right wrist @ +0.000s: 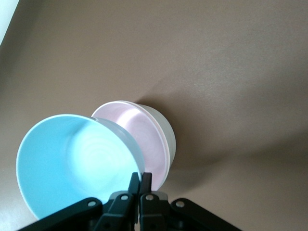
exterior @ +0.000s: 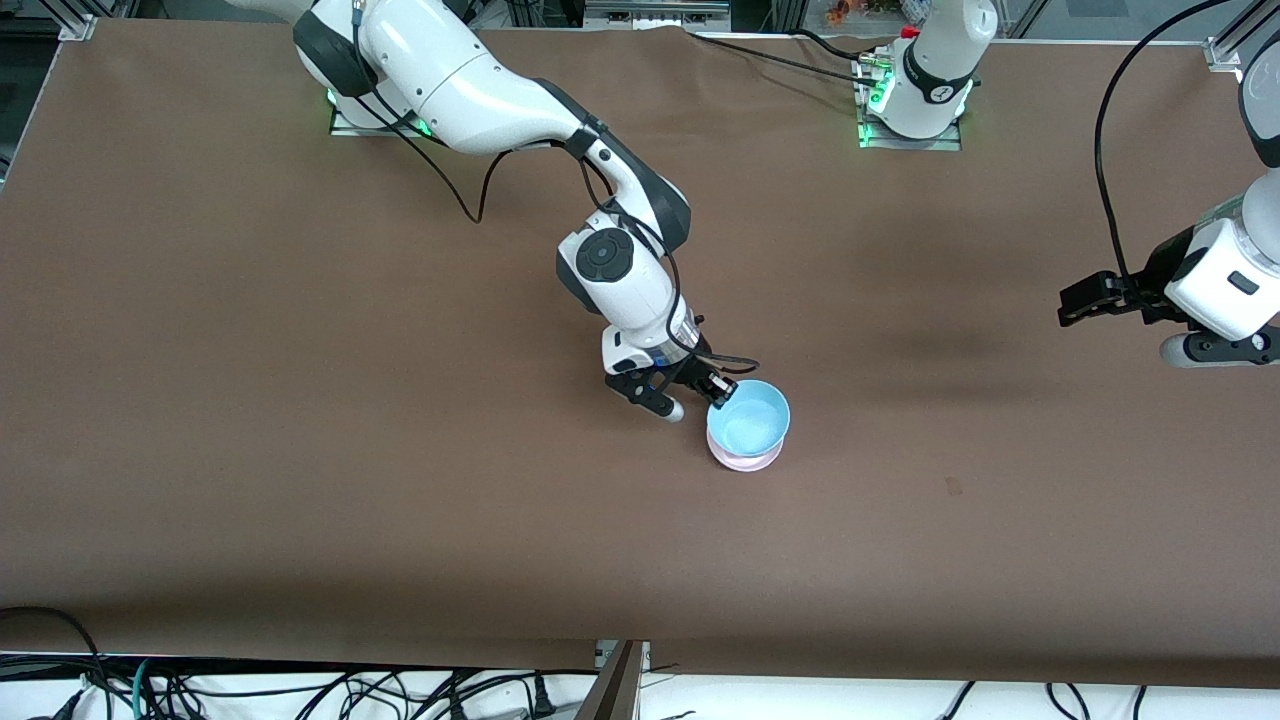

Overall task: Stack pink and blue bowls on white bowl
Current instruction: 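Lower the blue bowl into the pink bowl with the right gripper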

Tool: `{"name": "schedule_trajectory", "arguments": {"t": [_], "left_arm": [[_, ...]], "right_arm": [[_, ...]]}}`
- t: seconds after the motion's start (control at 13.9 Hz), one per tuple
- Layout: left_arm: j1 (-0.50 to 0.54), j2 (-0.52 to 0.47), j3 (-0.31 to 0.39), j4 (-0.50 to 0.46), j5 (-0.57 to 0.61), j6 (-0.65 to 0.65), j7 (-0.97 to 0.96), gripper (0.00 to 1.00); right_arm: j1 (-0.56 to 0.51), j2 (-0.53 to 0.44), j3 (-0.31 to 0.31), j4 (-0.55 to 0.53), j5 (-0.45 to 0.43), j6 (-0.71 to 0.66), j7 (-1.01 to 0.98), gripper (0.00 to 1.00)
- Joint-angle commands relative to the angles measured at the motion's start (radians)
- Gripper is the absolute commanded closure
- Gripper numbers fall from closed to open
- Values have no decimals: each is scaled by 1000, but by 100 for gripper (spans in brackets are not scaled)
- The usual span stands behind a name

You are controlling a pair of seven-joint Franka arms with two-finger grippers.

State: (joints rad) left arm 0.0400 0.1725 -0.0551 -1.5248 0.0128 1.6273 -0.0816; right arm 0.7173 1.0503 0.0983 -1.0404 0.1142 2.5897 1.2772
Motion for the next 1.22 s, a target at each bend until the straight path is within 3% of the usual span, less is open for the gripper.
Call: {"name": "schedule_trajectory", "arguments": {"t": [0.0,0.79,1.15], "left_arm": [[-2,2,0,8,15,-14,9,0],[6,27,3,40,10,-14,13,0],[7,27,3,40,10,-14,14,0]], "right_arm": [[8,39,-9,57,5,10,5,100],[16,57,-14,57,-27,-2,-6,100],[17,57,-15,57,-48,-68,-22,100]]}}
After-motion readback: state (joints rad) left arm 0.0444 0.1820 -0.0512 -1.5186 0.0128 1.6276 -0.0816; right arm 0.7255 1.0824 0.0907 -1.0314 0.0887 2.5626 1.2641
